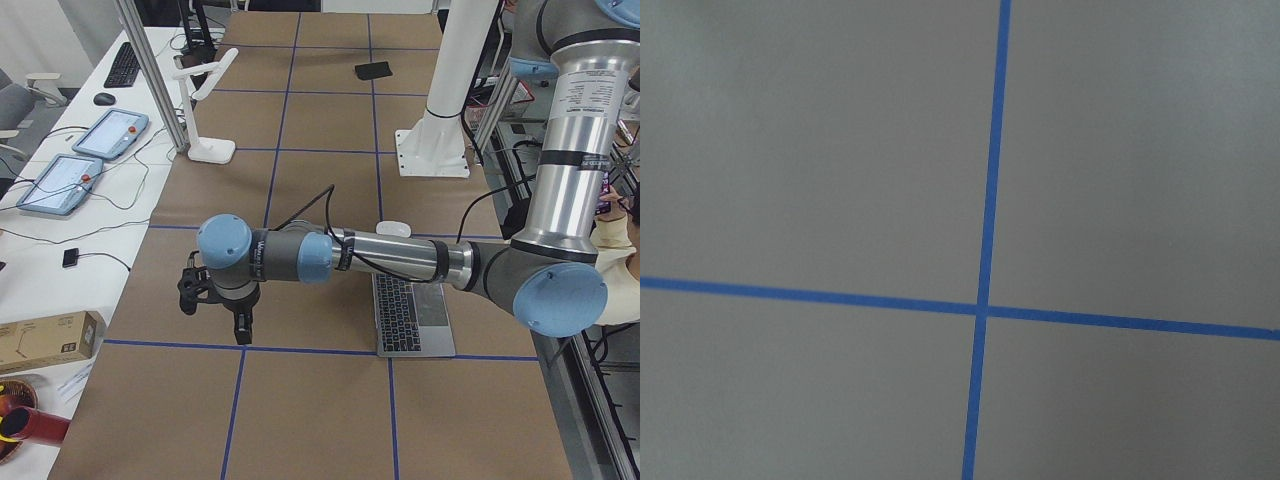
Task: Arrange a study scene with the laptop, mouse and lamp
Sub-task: 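Lower the left gripper toward the silver laptop near the robot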
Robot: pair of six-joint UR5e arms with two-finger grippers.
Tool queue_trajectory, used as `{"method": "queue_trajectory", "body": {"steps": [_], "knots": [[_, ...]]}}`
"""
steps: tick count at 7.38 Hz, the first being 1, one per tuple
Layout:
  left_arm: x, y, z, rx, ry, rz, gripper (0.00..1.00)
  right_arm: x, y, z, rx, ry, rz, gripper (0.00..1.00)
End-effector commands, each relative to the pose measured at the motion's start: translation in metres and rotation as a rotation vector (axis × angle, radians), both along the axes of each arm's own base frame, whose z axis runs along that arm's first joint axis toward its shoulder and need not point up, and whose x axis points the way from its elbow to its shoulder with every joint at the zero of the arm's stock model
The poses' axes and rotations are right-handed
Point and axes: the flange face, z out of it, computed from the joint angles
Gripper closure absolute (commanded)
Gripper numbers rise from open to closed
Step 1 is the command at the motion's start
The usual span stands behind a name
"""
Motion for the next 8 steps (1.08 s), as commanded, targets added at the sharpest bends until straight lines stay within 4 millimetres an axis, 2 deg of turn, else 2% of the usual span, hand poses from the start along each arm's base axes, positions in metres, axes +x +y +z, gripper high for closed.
{"method": "queue_trajectory", "body": {"steps": [1, 4, 5, 6, 8], "knots": [[0.005, 0.068, 0.031, -0.222, 0.024, -0.138, 0.01, -0.004, 0.009, 0.004, -0.011, 0.001, -0.006, 0.0], [0.015, 0.189, 0.061, -0.517, 0.051, -0.302, 0.01, -0.006, 0.046, 0.014, -0.026, -0.054, -0.02, 0.0], [0.017, 0.224, 0.081, -0.586, 0.046, -0.307, 0.01, -0.006, 0.059, 0.001, -0.003, -0.055, -0.02, 0.0], [0.02, 0.244, 0.091, -0.656, 0.076, -0.331, 0.01, -0.006, 0.07, -0.008, 0.013, -0.054, -0.02, 0.0], [0.028, 0.243, 0.082, -0.792, 0.207, -0.41, 0.01, -0.005, 0.078, -0.01, 0.018, -0.054, -0.023, 0.0]]}}
